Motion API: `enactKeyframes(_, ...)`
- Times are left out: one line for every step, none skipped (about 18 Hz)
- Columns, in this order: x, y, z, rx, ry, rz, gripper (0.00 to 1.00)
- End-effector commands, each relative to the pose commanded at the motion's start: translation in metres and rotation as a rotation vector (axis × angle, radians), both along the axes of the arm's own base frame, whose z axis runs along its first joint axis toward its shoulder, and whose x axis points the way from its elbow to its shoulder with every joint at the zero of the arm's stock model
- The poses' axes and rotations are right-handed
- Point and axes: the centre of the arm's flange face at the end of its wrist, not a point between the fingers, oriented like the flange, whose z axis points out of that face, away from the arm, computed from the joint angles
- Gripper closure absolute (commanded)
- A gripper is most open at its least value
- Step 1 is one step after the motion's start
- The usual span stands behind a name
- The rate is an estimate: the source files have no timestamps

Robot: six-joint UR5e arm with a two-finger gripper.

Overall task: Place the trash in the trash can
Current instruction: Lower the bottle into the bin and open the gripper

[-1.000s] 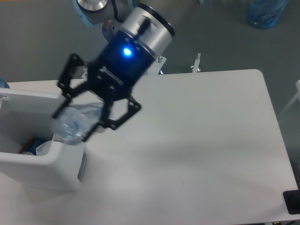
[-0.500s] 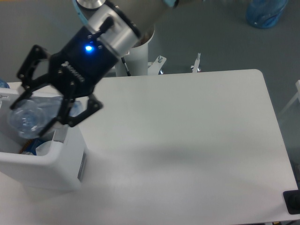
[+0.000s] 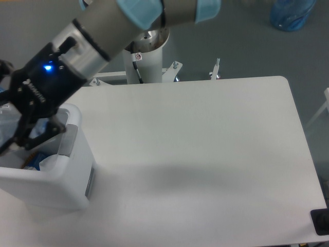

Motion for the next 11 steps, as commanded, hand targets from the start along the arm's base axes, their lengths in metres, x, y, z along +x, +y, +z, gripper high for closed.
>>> enactKeyframes(0.002, 0.001, 0.0, 0.002, 0.004, -0.003, 0.43)
enactKeyframes(0.001, 0.002, -0.002, 0.001, 0.005, -0.004, 0.42)
enactKeyframes(0.001, 0.004, -0.006, -0.002, 0.004, -0.007, 0.38)
enactKeyframes(0.002, 0.004, -0.006, -0.002, 0.005, -0.009, 0.28)
enactKeyframes(0.005, 0.005, -0.009, -0.006, 0.002, -0.014, 0.22)
enactKeyframes(0.005, 0.005, -0.011, -0.003, 0.001, -0.019, 0.13)
enactKeyframes(0.006, 0.003, -0.013, -0.001, 0.006, -0.021, 0.0)
enactKeyframes(0.008, 0.002, -0.015, -0.002, 0.007, -0.023, 0.0)
enactKeyframes(0.007, 0.0, -0.017, -0.007, 0.001, -0.02, 0.0)
enactKeyframes(0.006, -0.001, -0.02, -0.013, -0.003, -0.017, 0.0)
enactKeyframes(0.003, -0.002, -0.026, -0.021, -0.01, -0.012, 0.0)
